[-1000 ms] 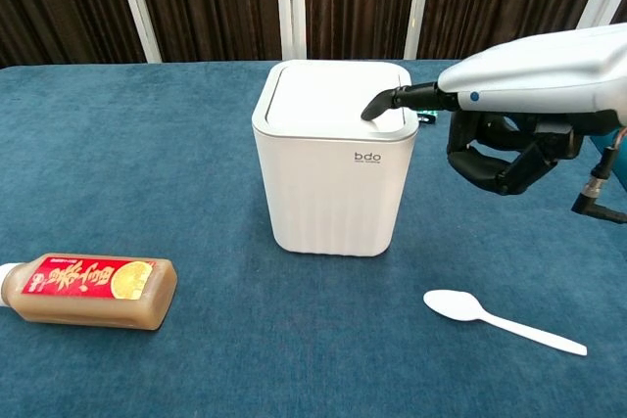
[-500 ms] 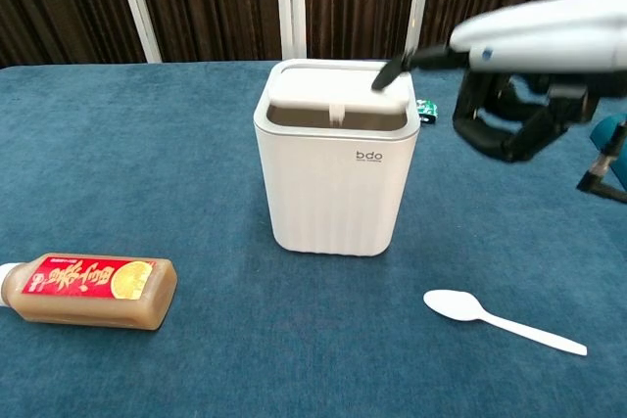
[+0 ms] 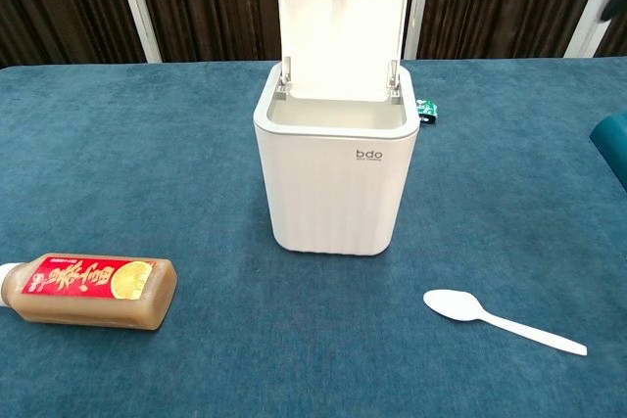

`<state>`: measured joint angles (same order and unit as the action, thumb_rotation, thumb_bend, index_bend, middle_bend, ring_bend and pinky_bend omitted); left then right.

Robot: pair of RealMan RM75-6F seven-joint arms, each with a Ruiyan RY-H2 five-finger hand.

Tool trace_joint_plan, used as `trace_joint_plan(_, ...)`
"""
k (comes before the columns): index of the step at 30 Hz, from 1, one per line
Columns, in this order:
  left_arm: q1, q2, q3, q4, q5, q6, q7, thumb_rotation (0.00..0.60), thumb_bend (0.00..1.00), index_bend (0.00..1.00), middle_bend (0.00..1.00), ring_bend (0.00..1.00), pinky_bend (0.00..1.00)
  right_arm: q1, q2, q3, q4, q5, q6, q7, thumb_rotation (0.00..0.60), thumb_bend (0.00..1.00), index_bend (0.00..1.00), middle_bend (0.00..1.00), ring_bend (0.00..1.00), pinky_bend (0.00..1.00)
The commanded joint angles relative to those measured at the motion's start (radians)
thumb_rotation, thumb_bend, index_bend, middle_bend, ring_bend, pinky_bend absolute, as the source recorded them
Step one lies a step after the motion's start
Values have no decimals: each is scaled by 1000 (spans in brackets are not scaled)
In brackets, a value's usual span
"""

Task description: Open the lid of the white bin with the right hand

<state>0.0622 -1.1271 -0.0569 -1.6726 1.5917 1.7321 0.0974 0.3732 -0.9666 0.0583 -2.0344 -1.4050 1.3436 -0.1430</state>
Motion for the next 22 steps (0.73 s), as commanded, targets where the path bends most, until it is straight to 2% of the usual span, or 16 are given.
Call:
trace_joint_plan(1, 1, 1, 3, 0, 6, 2, -4, 600, 0, 104, 0, 0, 0, -94, -35, -54, 117, -24, 99, -1, 600, 317, 61, 183, 245, 276)
trace_joint_plan(7, -1, 5, 10, 2, 8, -11, 2, 600, 0, 104, 0, 0, 0, -193, -161, -71, 300, -57, 249, -76, 600, 317, 61, 175, 226, 254)
trace_joint_plan(9, -1, 7, 14, 0, 9, -17, 8, 600, 1, 104, 0, 0, 0, -210, -185, -75, 332, -64, 269, -91, 600, 317, 61, 175, 227, 254)
trace_joint_plan(13, -1, 13, 19, -9, -5, -34, 21, 600, 0, 104, 0, 0, 0, -237, -223, -73, 380, -57, 290, -101, 600, 317, 61, 175, 223, 245)
trace_joint_plan(22, -8, 25, 15, -11, -15, -51, 12, 600, 0, 103, 0, 0, 0, -256, -234, -54, 399, -68, 294, -96, 600, 317, 61, 175, 217, 214)
